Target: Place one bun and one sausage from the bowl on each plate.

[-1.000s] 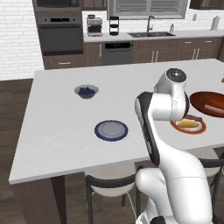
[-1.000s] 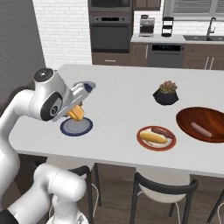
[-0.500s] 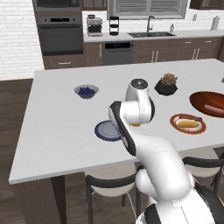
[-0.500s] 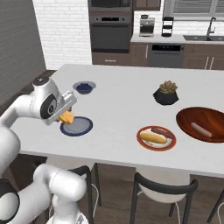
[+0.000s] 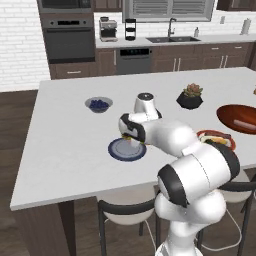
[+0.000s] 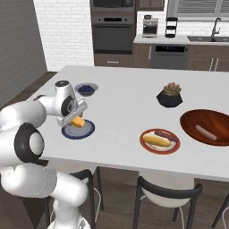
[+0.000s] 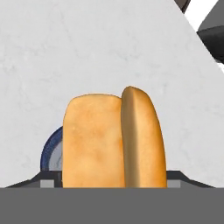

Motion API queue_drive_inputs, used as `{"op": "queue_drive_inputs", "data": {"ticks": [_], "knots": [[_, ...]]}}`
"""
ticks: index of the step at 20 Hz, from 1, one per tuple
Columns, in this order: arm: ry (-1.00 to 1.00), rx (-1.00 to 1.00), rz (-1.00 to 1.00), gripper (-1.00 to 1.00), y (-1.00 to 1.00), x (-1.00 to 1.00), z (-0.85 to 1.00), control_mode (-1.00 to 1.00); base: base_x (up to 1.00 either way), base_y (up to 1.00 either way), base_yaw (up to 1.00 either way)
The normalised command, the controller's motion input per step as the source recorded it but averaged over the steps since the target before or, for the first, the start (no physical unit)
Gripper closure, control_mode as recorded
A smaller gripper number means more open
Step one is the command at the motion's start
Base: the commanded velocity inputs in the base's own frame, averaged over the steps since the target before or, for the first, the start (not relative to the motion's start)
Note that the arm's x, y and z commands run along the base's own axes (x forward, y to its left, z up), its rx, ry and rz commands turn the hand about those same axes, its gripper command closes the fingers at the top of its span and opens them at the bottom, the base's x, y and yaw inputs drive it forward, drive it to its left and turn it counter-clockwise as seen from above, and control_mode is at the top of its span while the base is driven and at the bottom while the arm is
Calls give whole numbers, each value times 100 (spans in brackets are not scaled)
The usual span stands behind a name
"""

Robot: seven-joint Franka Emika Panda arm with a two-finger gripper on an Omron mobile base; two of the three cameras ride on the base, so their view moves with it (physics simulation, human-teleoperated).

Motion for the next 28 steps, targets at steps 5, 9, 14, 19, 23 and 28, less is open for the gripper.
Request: {"op": "queue_drive_inputs", "data": {"ticks": [5,9,14,19,23,28], "knots": [[11,0,-5,100,0,80,-49,-100,0,0,0],[-4,0,-5,100,0,25,-66,-100,0,0,0],[-13,0,-6,100,2,10,-51,-100,0,0,0],[-14,0,-7,-100,18,11,-16,-100,0,0,0],[-7,0,-10,-100,18,4,0,-100,0,0,0],[0,0,-14,-100,49,0,3,-100,0,0,0]]}}
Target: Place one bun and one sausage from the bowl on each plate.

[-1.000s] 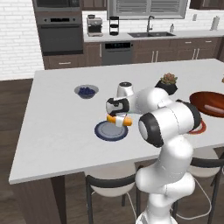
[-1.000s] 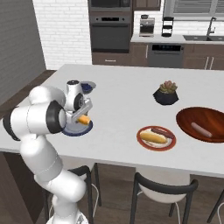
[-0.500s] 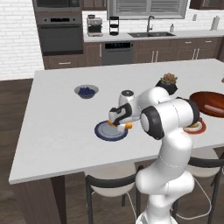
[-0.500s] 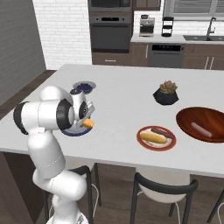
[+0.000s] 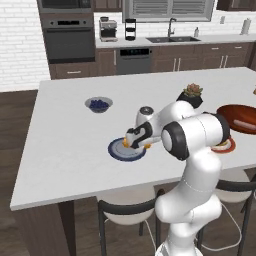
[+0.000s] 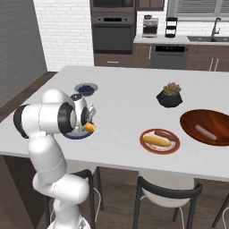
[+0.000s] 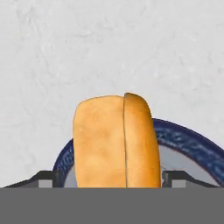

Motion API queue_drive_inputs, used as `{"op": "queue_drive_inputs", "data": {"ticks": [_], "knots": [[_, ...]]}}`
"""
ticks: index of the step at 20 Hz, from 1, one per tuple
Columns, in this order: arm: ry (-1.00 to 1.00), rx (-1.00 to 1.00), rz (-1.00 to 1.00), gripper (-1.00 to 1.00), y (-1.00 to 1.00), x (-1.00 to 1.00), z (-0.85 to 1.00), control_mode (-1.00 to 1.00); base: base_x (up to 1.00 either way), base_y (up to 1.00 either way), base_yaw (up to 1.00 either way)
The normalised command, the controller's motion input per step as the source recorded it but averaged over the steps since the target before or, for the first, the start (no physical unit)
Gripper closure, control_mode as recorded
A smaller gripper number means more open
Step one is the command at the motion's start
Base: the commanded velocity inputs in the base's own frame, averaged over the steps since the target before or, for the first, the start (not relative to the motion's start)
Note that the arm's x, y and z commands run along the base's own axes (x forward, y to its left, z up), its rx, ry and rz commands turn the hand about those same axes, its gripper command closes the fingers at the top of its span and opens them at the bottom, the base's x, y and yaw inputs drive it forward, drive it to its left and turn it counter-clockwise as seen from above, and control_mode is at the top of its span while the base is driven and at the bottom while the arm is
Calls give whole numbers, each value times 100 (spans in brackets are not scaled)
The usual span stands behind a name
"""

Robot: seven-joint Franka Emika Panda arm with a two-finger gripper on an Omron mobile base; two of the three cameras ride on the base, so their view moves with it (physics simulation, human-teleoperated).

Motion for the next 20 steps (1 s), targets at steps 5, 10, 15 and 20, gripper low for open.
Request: {"op": "queue_drive_inputs", "data": {"ticks": [5,10,15,20], "knots": [[0,0,-17,-100,75,0,22,-100,0,0,0],[-3,16,-24,-100,-25,-80,92,-100,0,0,0],[0,21,-25,-100,-56,-100,100,-100,0,0,0],[6,8,-23,-100,-33,-100,100,-100,0,0,0]]}}
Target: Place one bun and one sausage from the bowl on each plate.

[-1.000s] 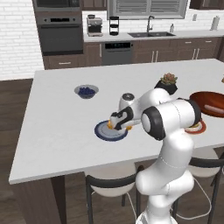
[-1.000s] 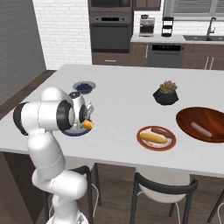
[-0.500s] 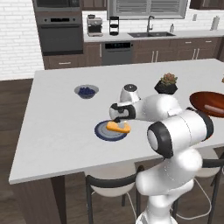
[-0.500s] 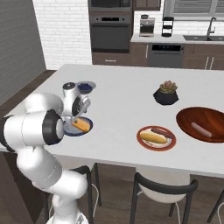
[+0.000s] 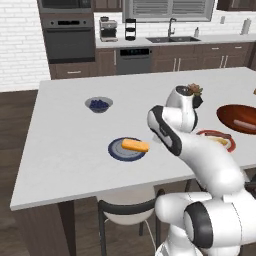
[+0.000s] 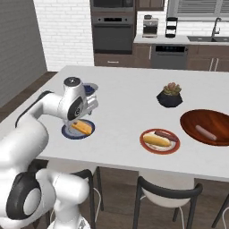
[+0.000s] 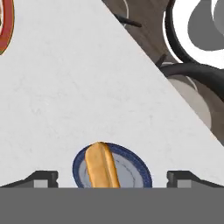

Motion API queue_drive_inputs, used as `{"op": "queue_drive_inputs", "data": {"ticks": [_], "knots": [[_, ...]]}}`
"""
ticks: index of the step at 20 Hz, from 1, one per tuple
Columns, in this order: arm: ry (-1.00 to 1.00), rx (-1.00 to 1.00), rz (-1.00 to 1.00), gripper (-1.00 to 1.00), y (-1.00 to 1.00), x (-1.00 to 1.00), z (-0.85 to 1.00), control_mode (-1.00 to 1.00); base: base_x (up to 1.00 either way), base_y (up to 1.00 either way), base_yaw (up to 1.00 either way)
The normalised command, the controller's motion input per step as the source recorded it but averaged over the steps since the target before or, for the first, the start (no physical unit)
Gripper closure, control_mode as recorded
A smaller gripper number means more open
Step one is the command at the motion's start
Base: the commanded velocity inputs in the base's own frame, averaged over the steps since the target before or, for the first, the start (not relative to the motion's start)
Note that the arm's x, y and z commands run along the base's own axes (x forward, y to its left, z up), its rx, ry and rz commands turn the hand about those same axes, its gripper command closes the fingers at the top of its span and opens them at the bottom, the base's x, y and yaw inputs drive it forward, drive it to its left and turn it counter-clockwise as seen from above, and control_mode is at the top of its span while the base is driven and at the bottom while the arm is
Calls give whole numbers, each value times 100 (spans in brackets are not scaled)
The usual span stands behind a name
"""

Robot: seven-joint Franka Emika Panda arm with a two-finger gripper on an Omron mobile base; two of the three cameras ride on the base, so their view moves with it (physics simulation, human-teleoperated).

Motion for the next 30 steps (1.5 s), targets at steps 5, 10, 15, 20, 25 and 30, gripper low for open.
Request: {"op": "queue_drive_inputs", "data": {"ticks": [5,10,15,20,25,30], "knots": [[23,0,-22,-100,-34,-100,89,-100,0,0,0],[21,0,-20,-100,-33,-100,54,-100,0,0,0],[6,0,-8,-100,-11,-40,7,100,-7,-26,-7],[0,0,0,-100,0,0,0,100,21,-100,-21],[0,0,0,-100,0,0,0,100,51,-100,-14],[0,0,0,-100,0,0,0,100,86,-100,1]]}}
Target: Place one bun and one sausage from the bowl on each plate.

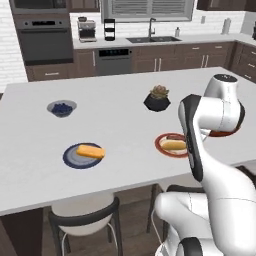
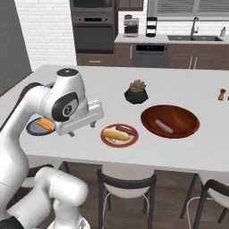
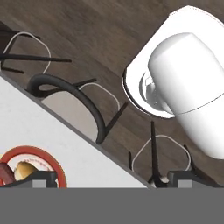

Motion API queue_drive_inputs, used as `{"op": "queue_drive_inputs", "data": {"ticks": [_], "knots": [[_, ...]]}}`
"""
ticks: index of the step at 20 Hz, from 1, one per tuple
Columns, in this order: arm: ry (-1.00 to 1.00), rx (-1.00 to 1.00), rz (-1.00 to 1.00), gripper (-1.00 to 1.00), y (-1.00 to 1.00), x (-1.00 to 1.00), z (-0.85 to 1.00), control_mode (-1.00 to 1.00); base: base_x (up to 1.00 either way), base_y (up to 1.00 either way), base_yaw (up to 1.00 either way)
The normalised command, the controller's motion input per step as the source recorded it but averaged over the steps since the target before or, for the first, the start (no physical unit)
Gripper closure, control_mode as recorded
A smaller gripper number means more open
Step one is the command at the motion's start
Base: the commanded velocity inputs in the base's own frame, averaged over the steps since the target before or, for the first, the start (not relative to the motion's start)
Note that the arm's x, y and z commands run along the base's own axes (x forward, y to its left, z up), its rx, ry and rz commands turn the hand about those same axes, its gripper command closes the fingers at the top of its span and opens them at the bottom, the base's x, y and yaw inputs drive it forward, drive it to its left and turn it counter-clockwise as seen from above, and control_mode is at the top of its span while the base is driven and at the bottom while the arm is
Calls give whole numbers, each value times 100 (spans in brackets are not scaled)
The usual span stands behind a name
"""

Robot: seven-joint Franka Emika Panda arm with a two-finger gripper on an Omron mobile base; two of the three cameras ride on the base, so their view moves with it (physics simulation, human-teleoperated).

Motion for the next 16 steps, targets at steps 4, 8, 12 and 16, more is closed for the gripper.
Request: {"op": "queue_drive_inputs", "data": {"ticks": [4,8,12,16], "knots": [[0,0,0,-100,0,0,0,100,13,-100,9],[0,0,0,-100,0,0,0,100,-91,-100,13],[0,0,0,-100,0,0,0,100,23,-84,2],[1,0,0,-100,0,25,4,-100,75,-18,0]]}}
